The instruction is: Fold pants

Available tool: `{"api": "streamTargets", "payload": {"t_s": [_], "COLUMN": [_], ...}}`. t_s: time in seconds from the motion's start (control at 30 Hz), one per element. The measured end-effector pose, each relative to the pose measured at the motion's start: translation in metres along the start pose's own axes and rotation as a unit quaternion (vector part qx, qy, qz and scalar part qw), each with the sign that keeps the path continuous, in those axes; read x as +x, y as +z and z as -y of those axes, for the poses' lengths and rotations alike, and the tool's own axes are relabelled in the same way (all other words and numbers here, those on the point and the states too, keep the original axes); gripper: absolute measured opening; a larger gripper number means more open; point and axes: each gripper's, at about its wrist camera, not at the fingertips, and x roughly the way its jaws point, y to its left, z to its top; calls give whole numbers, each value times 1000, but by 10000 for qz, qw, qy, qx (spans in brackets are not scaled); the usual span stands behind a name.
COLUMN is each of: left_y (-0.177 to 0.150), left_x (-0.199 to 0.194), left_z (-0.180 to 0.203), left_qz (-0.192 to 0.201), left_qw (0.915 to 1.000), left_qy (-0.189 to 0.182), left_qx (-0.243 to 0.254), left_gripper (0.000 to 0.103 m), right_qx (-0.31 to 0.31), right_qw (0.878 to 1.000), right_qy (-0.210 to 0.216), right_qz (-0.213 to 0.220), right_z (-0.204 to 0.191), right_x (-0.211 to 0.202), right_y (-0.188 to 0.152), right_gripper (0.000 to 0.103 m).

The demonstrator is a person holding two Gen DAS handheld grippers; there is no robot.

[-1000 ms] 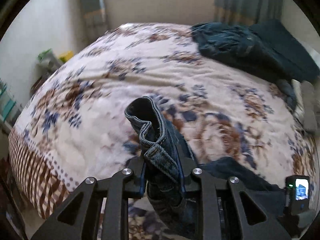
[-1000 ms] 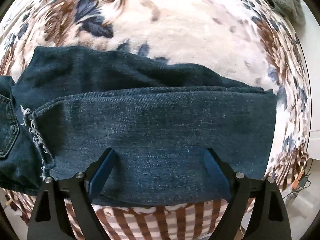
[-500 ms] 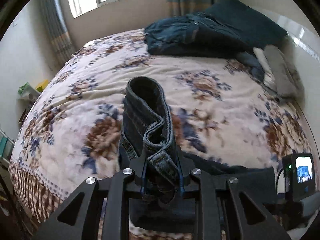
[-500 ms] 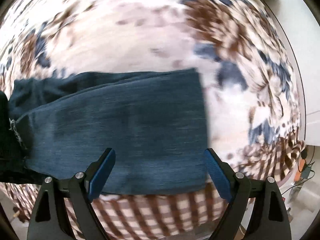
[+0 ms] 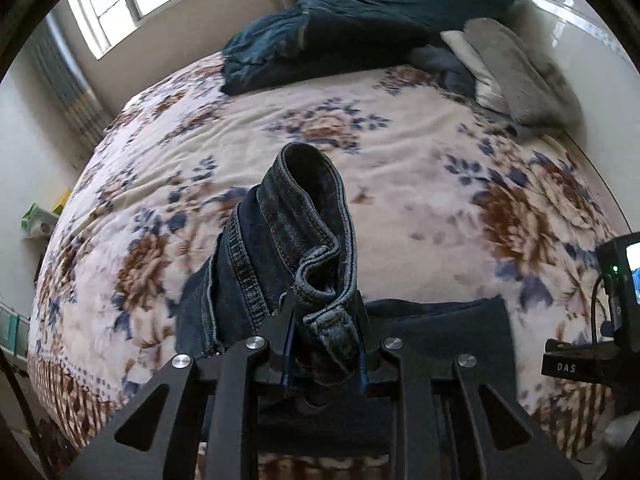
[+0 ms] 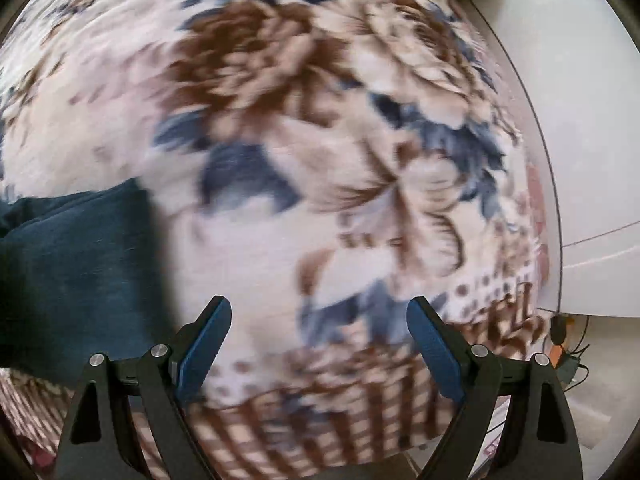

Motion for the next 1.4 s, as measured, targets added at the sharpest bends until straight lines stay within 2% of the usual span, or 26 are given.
{"api": "streamTargets", "payload": {"t_s": [0.33,0.57,0.8,0.97,1.13,1.2,1.4], "left_y": [-5,-20,-30,-35,-47,-55,-88], "left_x": [4,7,16,22,30,35,48], "left_z": [88,143,163,169,179,184,210], "left_qz": [-157,-331,-483,-566,-648,-643,-516], "left_qw": [9968,9907,9873,9856,9829,9816,9679], "left_qy": [-378,-651,-740,-762,-800,-801,-552], "left_qx": [684,1147,1321,1399,1527,1610,2397], "left_gripper": [20,20,20,20,20,20,21], "right_qx": [358,462,923,1318,1360,1327,1164], "right_qw": [9992,9978,9925,9867,9855,9856,9862], "right_qy": [0,-371,-690,-749,-769,-770,-856], "right_qz": [-178,-285,-411,-588,-669,-713,-805], "right_z": [62,118,184,225,236,229,221], "right_x": [36,68,90,107,117,114,122], "right_y": [1,-4,-5,-8,-11,-6,-4], "right_gripper": [91,91,91,91,91,91,91]}}
